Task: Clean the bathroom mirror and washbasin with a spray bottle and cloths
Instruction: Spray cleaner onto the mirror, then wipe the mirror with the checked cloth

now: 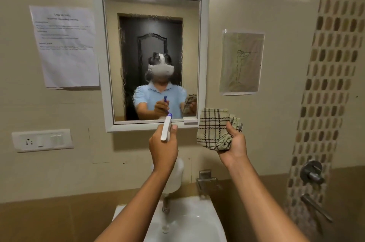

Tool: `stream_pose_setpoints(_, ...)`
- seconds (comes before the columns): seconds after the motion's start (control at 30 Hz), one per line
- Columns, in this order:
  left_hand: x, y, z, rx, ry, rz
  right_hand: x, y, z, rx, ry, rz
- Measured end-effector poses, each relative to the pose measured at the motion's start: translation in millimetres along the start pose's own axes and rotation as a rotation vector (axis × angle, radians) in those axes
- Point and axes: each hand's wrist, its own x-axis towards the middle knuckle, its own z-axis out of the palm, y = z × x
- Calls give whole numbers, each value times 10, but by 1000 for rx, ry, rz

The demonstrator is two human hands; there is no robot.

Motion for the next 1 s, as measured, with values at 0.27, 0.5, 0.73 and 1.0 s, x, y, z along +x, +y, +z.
stream_pose_setpoints(0.27,-147,-13,-29,-104,-146,9,-446,166,-342,-12,164,-44)
stream_pose_setpoints(0.5,-609,29,482,-249,-345,-9,-884,-173,-916,-59,340,-151)
stream_pose_setpoints(0.73,-1343,150,1291,-310,-536,-43,-1250,-728,-1688,-39,520,-265)
stream_pose_setpoints(1.0,-2255,258,2158,-415,-754,-81,-1604,-1303,-2696,18,686,-300)
